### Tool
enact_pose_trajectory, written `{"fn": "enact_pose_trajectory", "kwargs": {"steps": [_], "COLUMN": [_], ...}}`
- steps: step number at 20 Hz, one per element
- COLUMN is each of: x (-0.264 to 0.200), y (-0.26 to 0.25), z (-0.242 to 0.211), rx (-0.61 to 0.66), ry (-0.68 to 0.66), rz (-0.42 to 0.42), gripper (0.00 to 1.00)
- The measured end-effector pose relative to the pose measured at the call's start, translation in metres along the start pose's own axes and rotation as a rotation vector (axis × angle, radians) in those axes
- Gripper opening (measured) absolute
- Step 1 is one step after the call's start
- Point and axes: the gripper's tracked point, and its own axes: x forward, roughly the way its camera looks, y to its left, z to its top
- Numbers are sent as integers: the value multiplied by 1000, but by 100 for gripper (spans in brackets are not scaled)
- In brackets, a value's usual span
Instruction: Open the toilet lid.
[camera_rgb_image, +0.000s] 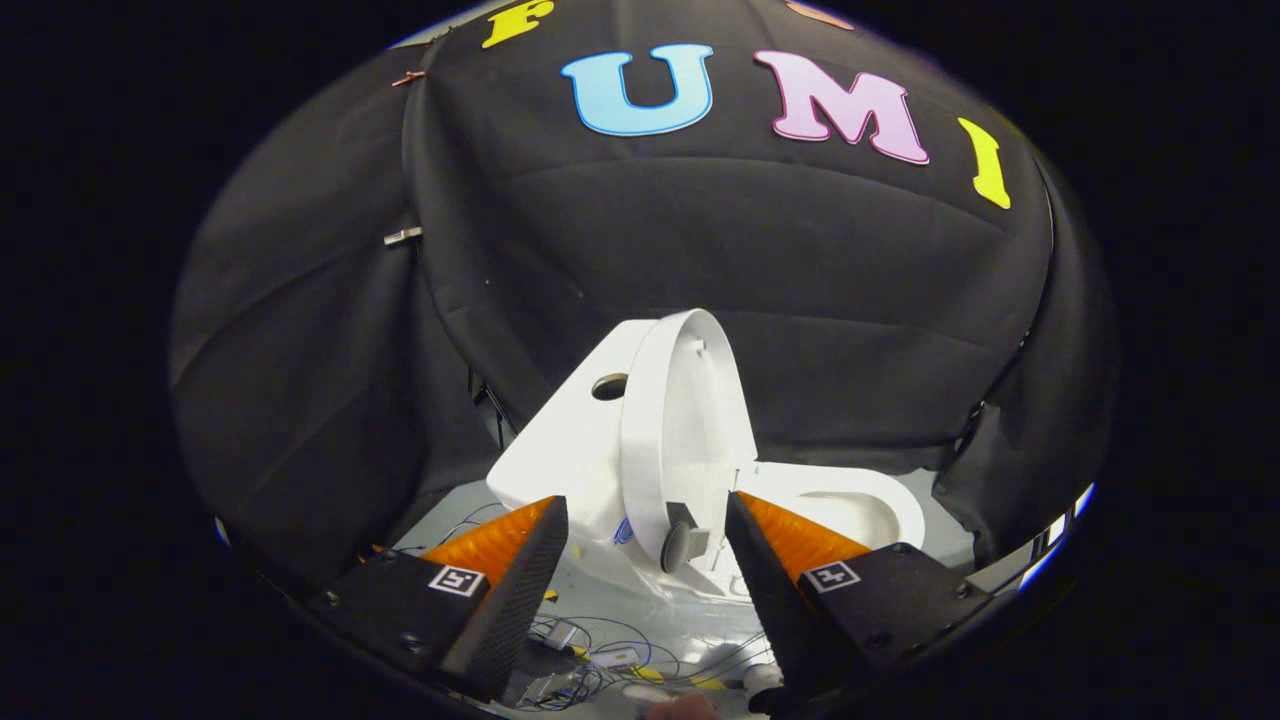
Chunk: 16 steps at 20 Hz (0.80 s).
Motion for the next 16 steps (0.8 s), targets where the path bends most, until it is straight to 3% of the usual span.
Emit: {"fn": "enact_pose_trajectory", "kwargs": {"steps": [8, 16], "x": [-44, -52], "y": [-57, -186], "z": [21, 21], "rx": [57, 120], "ry": [-101, -235], "rz": [134, 105], "gripper": [100, 99]}}
